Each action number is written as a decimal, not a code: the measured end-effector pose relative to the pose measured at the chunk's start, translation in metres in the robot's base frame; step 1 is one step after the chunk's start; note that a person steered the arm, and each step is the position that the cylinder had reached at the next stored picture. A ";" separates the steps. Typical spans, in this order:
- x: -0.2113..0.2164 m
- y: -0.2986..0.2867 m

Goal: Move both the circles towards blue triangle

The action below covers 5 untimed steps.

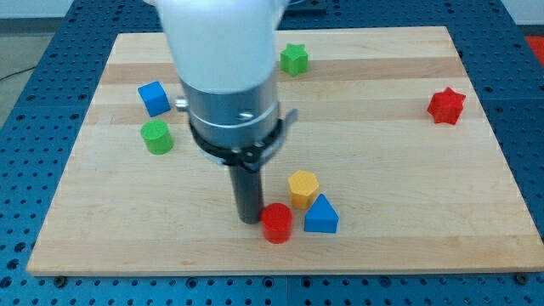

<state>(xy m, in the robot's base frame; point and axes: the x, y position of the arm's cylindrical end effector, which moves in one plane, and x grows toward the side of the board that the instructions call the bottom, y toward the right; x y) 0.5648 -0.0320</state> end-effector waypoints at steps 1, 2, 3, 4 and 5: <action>0.006 -0.024; -0.005 -0.107; -0.052 -0.183; -0.116 -0.240; -0.149 -0.241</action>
